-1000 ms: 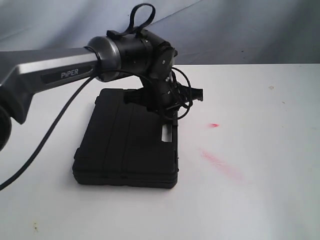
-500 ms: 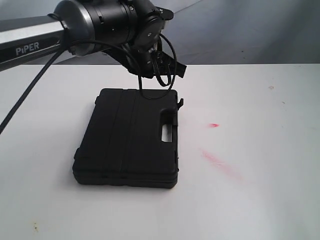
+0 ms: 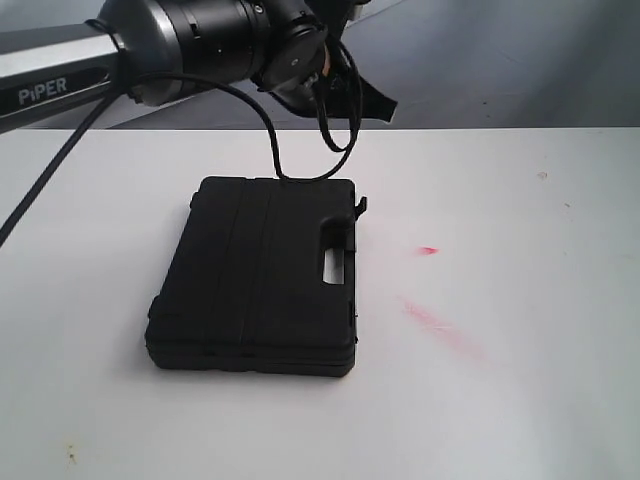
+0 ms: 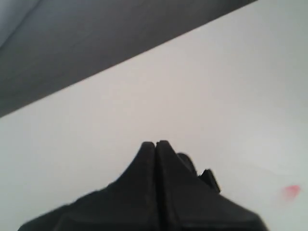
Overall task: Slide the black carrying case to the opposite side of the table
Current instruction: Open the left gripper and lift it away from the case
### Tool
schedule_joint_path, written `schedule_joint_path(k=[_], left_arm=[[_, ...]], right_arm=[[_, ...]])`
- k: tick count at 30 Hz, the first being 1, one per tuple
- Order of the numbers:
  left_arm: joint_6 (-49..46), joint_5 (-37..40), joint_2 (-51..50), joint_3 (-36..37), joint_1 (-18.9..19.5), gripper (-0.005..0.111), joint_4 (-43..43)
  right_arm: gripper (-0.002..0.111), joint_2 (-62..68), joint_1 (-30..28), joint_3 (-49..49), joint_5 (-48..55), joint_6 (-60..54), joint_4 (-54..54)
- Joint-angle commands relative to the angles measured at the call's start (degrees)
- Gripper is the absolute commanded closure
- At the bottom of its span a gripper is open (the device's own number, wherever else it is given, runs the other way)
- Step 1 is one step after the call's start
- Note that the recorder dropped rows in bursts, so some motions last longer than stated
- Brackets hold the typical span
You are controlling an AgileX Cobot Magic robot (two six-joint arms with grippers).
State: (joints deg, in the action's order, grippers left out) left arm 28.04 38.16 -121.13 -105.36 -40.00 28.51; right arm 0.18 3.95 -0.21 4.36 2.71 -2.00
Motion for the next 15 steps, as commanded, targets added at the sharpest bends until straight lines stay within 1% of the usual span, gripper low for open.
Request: schedule_joint_path(k=[1,8,15], left_arm=[[-3.2,-8.4,1.7,-0.1,-0.2,0.107,-1.2],[-3.8,-10.6,2.5,0.4,-0.2,0.107,-1.2],[-2.5,-16.9,6.6,5.4,0.0,0.107,-2.7]], right_arm=[[0.108,-0.2,0.1,0.2,-0.1,-0.3,-0.3],[0.108,-0.2,0.1,0.2,-0.1,-0.3,-0.3],[0.108,-0.2,0.1,0.2,-0.1,-0.3,-0.3]])
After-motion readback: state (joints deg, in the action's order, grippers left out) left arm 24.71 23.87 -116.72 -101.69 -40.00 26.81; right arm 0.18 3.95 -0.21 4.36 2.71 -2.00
